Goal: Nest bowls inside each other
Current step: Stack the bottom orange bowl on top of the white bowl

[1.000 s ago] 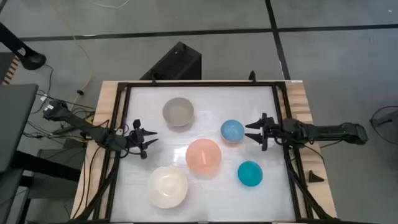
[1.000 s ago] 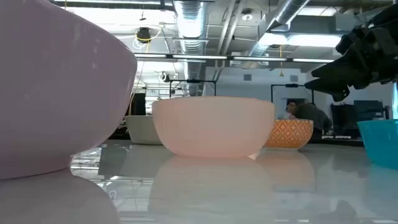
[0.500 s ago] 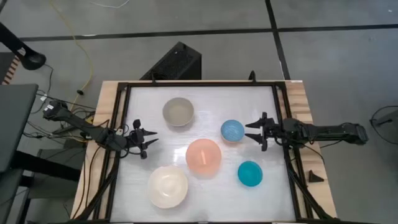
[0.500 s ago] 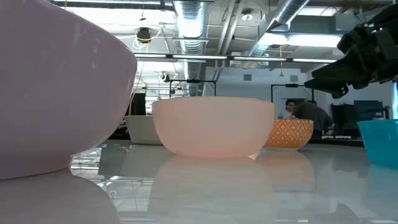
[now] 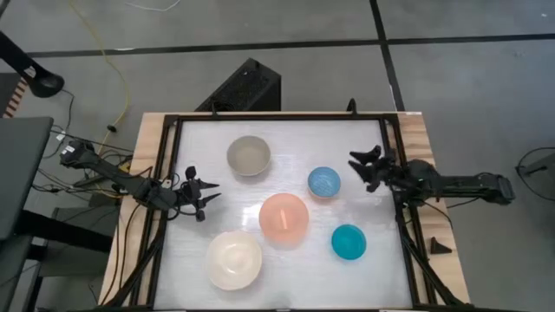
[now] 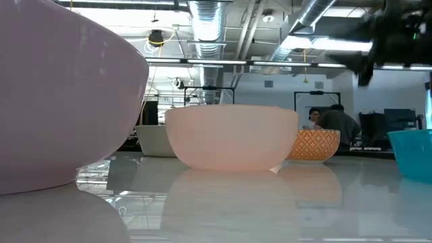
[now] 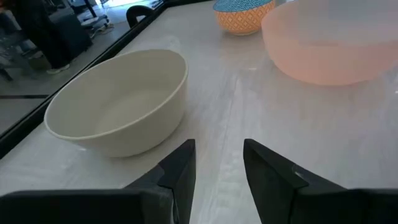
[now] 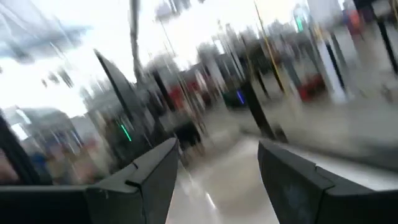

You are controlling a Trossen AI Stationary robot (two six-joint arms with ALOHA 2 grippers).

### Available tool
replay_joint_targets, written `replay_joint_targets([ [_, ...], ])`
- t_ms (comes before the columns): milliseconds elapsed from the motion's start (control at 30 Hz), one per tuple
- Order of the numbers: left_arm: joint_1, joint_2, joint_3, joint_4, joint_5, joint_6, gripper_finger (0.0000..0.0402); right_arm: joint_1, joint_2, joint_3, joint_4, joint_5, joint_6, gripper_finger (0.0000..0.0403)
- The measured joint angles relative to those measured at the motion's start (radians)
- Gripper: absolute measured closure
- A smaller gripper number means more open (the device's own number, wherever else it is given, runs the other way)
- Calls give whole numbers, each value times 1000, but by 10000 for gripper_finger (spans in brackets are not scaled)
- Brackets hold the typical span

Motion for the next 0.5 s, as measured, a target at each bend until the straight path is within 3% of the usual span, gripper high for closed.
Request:
replay_joint_targets([
  [67,0,0,0,0,0,0,276,-1,46,38,98,-46,-26,148],
  [167,0,0,0,-2,0,0,276,31,172,135,112,-107,-75,148],
  [333,0,0,1,-4,0,0,276,107,505,352,103,-109,-194,148],
  [500,0,0,1,-5,0,0,276,162,817,629,-62,-111,-286,148],
])
